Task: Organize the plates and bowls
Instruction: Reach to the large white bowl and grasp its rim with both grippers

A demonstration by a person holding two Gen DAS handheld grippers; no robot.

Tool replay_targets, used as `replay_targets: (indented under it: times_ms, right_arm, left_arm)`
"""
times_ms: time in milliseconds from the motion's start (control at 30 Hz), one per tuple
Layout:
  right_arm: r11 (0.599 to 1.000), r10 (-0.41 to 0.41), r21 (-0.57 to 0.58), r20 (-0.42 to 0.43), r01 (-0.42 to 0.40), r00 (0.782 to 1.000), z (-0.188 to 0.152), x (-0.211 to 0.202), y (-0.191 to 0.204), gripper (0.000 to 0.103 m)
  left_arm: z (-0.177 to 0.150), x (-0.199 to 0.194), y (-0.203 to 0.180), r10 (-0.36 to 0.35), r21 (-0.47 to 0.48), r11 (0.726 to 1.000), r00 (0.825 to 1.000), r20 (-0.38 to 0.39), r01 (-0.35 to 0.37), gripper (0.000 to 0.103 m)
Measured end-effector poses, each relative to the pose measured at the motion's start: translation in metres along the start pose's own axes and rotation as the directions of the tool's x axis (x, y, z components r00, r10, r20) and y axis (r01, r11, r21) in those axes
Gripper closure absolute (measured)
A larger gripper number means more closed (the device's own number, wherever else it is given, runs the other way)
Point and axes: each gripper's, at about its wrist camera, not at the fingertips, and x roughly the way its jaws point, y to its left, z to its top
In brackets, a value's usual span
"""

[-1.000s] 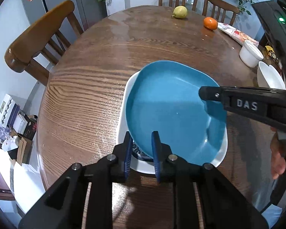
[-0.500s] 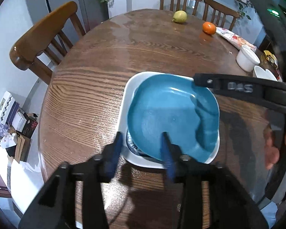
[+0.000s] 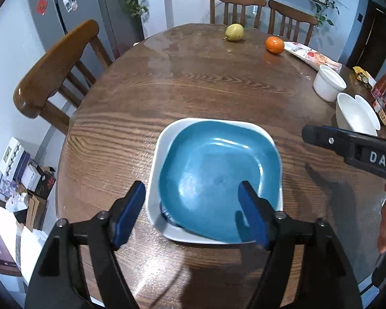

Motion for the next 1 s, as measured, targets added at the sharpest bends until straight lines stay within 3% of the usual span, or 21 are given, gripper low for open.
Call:
replay_targets:
  times_ms: [300, 400, 533, 667, 800, 1000]
  right_arm:
    - [0.999, -0.013, 0.048, 0.03, 0.012, 0.999, -0.008, -0.02, -0.022, 0.064]
    - [0.998, -0.02, 0.066, 0.042, 0.017, 0.999, -0.01, -0.027, -0.031, 0.064]
    - [0.995, -0.036, 0.095, 0.055, 0.03, 0.998, -0.014, -0.037, -0.045, 0.063]
    - [0.99, -0.054, 0.132, 0.071, 0.044, 0.996, -0.018, -0.048, -0.061, 0.048]
    - [0.984, -0.077, 0.166, 0.086, 0.062, 0.993, -0.023, -0.06, -0.076, 0.048]
    - [0.974, -0.106, 0.21, 0.095, 0.084, 0.99, -0.029, -0.073, -0.098, 0.046]
  left_arm:
    - [0.009, -0.001, -0.03, -0.011, 0.06, 0.998, 1.0, 0.014, 0.011, 0.025]
    - [0.013, -0.002, -0.04, -0.014, 0.079, 0.997, 1.0, 0.018, 0.013, 0.018]
    - [0.017, -0.001, -0.054, -0.029, 0.102, 0.994, 0.999, 0.022, 0.026, 0.017]
    - [0.021, -0.001, -0.068, -0.044, 0.125, 0.991, 0.999, 0.024, 0.04, 0.016]
    - [0.024, -0.002, -0.083, -0.062, 0.145, 0.988, 0.998, 0.028, 0.057, 0.008]
    - [0.028, -0.003, -0.104, -0.082, 0.174, 0.982, 0.996, 0.031, 0.075, 0.006]
